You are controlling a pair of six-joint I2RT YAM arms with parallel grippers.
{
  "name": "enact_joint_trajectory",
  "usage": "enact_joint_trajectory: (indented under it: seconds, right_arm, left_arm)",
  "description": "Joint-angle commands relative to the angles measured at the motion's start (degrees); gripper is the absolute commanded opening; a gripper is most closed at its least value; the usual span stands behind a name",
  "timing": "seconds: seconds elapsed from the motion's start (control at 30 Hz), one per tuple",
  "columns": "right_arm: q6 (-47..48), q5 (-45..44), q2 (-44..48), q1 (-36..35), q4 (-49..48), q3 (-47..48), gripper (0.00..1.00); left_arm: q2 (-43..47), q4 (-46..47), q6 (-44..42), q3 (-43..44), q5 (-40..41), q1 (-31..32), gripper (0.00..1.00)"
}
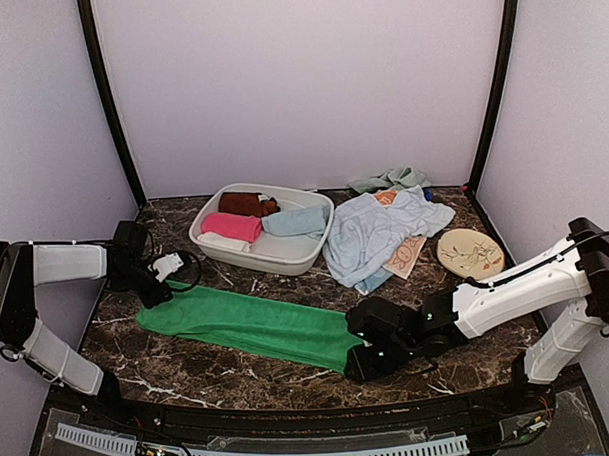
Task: Roll the towels
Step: Smooth out the towel at the center of the board.
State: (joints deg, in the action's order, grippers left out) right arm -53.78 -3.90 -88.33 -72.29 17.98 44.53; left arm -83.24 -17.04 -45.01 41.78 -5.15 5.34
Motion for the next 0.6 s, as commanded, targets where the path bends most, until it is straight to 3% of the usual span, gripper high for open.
enact_joint_trajectory:
  seconds: [0.0, 0.13, 0.33, 0.57]
  right_arm:
    - [-0.96, -0.86, 0.11, 0.55, -2.07, -1.74, 0.38]
    - [-0.22, -1.41, -1.16, 1.18, 0.6, 0.1, 0.27]
    - [0.67, -1.01, -2.16, 2.07, 7.25, 2.59, 0.0]
    - [3.13, -1.59, 3.03, 4.25, 17.37, 0.73, 0.0]
  left_arm:
    - [-0.8, 2.92, -1.31, -1.96, 1.27, -0.3, 0.26]
    - [-1.3, 6.23, -2.43, -4.6, 2.99, -0.29, 0.26]
    - [-2.09, 8.69, -3.18, -6.53, 4.6, -0.28, 0.26]
    - [-0.98, 8.81, -3.48, -7.34, 4.06, -0.24, 0.26]
